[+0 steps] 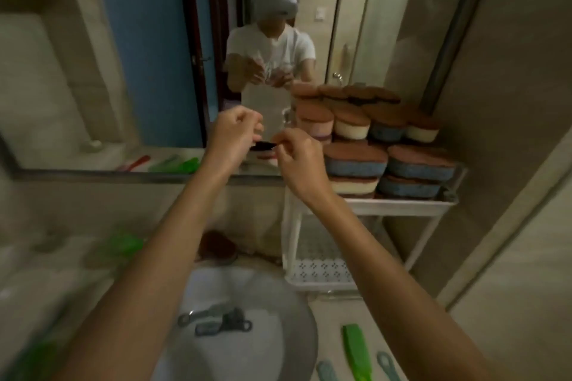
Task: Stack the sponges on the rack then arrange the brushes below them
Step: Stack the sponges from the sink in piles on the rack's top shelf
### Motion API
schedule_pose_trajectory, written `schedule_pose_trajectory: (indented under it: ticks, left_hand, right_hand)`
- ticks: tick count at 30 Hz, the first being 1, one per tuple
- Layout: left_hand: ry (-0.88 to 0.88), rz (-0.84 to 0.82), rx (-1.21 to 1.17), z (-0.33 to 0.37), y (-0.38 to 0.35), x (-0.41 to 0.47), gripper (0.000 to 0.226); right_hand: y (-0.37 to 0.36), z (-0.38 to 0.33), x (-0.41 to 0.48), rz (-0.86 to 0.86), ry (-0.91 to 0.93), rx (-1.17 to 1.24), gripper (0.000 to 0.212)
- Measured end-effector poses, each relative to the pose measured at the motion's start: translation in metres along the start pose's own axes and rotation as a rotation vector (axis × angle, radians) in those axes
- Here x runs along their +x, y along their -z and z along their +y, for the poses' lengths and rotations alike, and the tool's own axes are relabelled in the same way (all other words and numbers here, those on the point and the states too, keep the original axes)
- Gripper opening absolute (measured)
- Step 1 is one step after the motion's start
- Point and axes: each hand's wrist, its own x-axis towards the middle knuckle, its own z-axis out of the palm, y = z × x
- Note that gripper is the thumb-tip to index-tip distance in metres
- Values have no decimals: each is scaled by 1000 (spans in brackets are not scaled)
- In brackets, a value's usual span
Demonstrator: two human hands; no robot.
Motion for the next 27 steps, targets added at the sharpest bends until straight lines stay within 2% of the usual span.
schedule_pose_trajectory:
  ticks: [2,6,9,11,14,16,17,18,20,22,24,27]
  left_hand:
    - [103,62,24,-38,24,-20,28]
    - [358,126,119,-128,56,-63,18]
    - [538,-12,233,-188,60,-93,27]
    - [608,-157,378,-212,58,-109,21]
    - [718,-253,457,-247,55,-118,31]
    - [905,-185,221,-269,59,-118,20]
    - [1021,-120,81,-279,61,-117,23]
    - [1121,-36,-23,-288,65,-114,26]
    - [1203,127,-153,-306,73,-105,29]
    - [1206,269,-322,-325,80,-93,42]
    - [1199,343,-460,-341,87,-83,47]
    - [1186,345,-468,-364,96,-75,27]
  right_hand:
    - [-38,-3,-25,-96,-49,66,17]
    - [-107,15,-85,-393,-313,122,27]
    - [-148,45,-123,-625,-492,0,31]
    - [-166,62,-138,-713,-586,-41,34]
    - [-187,80,-143,-727,-656,-45,37]
    - [-200,90,-136,-728,-719,-32,35]
    - [-207,93,-131,-714,-790,14,29]
    - [-215,98,-127,-679,-914,122,20]
    - [-229,104,-117,-576,-1246,431,8]
    - [-244,113,-112,-499,-1453,621,23]
    - [-260,119,-109,-514,-1523,645,39]
    - [-280,122,-105,-478,-1617,701,49]
